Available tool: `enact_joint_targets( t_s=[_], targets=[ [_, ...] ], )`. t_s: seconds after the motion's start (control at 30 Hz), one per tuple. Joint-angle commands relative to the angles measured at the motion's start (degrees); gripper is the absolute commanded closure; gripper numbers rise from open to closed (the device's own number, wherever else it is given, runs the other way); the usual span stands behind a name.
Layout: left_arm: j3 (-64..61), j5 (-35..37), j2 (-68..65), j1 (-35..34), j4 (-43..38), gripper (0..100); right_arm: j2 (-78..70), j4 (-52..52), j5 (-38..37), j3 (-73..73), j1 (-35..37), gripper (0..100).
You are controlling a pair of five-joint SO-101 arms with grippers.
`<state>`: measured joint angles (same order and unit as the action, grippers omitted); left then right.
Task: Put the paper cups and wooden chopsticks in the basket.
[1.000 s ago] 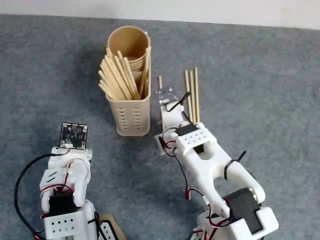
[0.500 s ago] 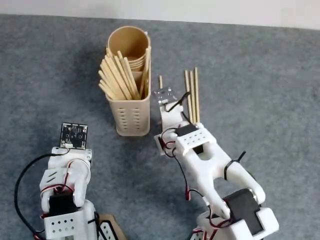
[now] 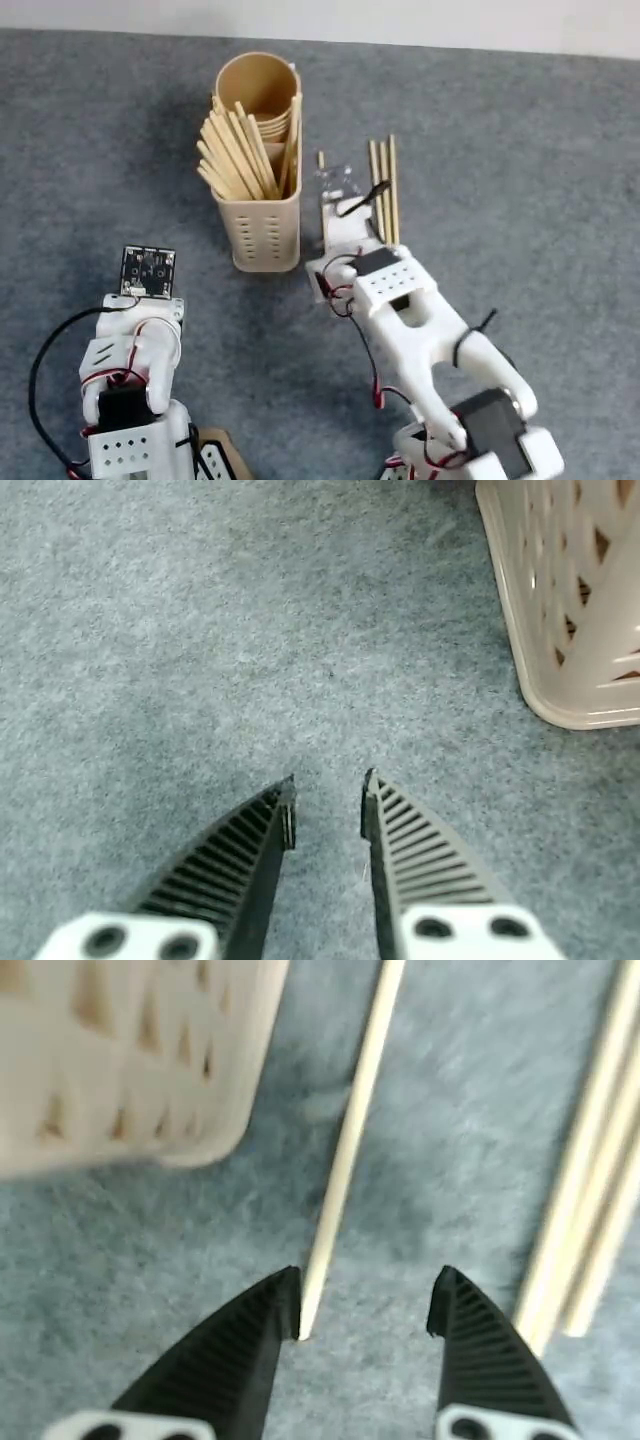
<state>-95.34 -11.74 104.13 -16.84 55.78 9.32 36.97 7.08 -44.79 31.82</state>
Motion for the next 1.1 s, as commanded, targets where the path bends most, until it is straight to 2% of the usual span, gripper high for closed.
enact_joint_targets(
  t_s=[0.0,0.2,0.27,0.33,0.83,1.07],
  targets=[
    [0.1,-0.4,0.4,0.7,-1.0,87,-3.9,-2.1,0.5,1.8,2.7,78.5],
    [0.1,-0.4,0.4,0.7,-0.9,87,-11.5,-2.9,0.4,4.8,0.7,79.9],
    [0.1,-0.4,0.4,0.7,-0.8,87,-12.7,-2.8,0.5,5.1,-1.4,87.2],
    [0.1,-0.4,0.4,0.7,-0.8,87,-12.4,-2.8,0.5,5.3,-4.0,99.3],
    [0.2,-0.4,0.4,0.7,-0.8,87,1.0,-2.8,0.5,5.0,-18.2,99.4],
    [0.2,-0.4,0.4,0.7,-0.8,87,-1.0,-2.8,0.2,5.0,-17.6,99.4]
  ],
)
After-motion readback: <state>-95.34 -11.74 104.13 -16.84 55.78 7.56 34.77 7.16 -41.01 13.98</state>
